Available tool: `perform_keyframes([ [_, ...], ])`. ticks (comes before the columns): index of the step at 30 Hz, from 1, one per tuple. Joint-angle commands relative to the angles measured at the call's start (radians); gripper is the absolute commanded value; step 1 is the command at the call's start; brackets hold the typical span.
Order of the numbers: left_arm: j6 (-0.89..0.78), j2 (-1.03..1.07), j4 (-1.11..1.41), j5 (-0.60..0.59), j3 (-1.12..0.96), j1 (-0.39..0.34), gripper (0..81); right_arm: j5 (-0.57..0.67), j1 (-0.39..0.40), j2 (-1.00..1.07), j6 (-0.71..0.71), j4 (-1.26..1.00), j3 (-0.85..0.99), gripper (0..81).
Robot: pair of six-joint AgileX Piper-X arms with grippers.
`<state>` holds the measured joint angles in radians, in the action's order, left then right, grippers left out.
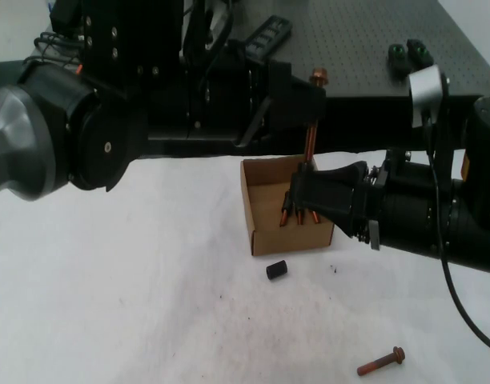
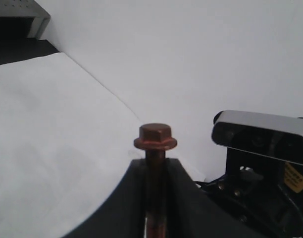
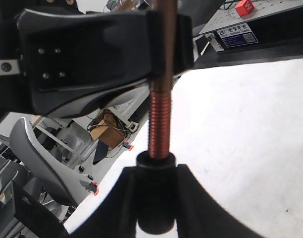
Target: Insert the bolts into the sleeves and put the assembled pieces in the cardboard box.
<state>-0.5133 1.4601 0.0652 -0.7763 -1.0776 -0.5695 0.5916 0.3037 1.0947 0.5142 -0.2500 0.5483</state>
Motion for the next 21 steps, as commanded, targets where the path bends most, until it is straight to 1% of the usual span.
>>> perform_keyframes([
  [1,0.02,-0.011,0.019,0.018,-0.007,-0.001,0.6,-0.027,-0.001,-0.003,-0.021,-0.012,0.014,3.9],
  [16,0.022,-0.011,0.019,0.002,-0.007,-0.001,0.6,-0.086,-0.004,-0.003,-0.021,-0.078,0.014,3.9],
  [18,0.028,-0.011,0.019,-0.019,-0.007,-0.001,0.0,-0.088,-0.004,-0.003,-0.021,-0.078,0.014,3.9],
  [19,0.03,-0.011,0.019,-0.025,-0.007,-0.001,2.0,-0.087,-0.004,-0.003,-0.021,-0.086,0.014,3.9],
  [20,0.032,-0.011,0.019,-0.025,-0.007,-0.001,6.1,-0.087,-0.004,-0.003,-0.021,-0.094,0.014,3.9],
  [21,0.045,-0.011,0.019,-0.025,-0.007,-0.001,12.7,-0.087,-0.004,-0.003,-0.021,-0.106,0.014,3.9],
])
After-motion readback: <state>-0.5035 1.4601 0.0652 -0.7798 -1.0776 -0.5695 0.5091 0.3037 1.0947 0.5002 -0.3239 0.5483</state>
